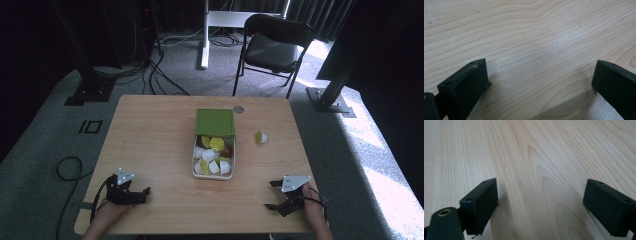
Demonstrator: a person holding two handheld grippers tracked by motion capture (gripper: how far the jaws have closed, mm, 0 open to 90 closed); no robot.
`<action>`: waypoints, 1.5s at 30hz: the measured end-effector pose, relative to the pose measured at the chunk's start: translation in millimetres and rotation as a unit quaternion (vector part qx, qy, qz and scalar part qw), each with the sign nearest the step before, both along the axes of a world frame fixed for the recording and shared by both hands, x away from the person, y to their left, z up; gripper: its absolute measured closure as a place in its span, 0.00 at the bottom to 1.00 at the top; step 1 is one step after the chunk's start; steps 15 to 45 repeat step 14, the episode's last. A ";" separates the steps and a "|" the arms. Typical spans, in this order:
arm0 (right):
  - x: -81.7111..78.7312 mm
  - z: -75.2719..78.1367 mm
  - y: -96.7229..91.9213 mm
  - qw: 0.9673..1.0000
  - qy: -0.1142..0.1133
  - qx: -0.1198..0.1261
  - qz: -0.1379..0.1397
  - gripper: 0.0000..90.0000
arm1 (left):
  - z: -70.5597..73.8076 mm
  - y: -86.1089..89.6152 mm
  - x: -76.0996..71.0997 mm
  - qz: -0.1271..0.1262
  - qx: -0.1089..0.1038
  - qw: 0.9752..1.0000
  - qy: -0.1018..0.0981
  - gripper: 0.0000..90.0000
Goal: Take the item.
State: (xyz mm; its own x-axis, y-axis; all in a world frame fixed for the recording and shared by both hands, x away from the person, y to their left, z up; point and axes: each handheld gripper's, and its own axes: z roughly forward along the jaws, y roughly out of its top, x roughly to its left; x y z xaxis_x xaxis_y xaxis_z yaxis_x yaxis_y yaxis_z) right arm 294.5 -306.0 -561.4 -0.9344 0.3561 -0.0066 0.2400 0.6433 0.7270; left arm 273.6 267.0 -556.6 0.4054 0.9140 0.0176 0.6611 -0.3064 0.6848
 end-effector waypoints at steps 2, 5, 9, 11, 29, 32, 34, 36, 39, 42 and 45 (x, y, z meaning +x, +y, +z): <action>-0.6 0.1 0.0 1.000 -0.003 -0.001 0.000 0.13 | 0.0 0.0 0.0 0.000 0.000 1.000 0.000 0.02; -0.7 0.1 0.0 1.000 -0.005 -0.001 0.000 0.13 | 0.0 0.0 0.0 0.000 0.000 1.000 0.000 0.02; -0.9 0.0 0.3 1.000 0.001 -0.001 -0.010 0.13 | 0.0 -0.1 0.0 0.000 0.000 1.000 0.000 0.02; -0.9 0.0 0.3 1.000 0.001 -0.001 -0.010 0.13 | 0.0 0.0 0.0 0.000 0.000 1.000 0.000 0.02; -0.8 0.0 0.3 1.000 0.001 -0.001 -0.010 0.13 | 0.0 -0.1 0.0 0.000 0.000 1.000 0.000 0.02; -0.8 0.0 0.3 1.000 0.001 -0.001 -0.010 0.13 | 0.0 -0.1 0.0 0.000 0.000 1.000 0.000 0.02; -0.8 0.0 0.3 1.000 0.001 -0.001 -0.010 0.13 | 0.0 -0.1 0.0 0.000 0.000 1.000 0.000 0.02; -0.8 0.0 0.3 1.000 0.001 -0.001 -0.010 0.13 | 0.0 -0.1 0.0 0.000 0.000 1.000 0.000 0.02; -0.8 0.0 0.3 1.000 0.001 -0.001 -0.010 0.13 | 0.0 -0.1 0.0 0.000 0.000 1.000 0.000 0.02; -0.8 0.0 0.3 1.000 0.001 -0.001 -0.010 0.13 | 0.0 -0.1 0.0 0.000 0.000 1.000 0.000 0.02; -0.8 0.0 0.3 1.000 0.001 -0.001 -0.010 0.13 | 0.0 -0.1 0.0 0.000 0.000 1.000 0.000 0.02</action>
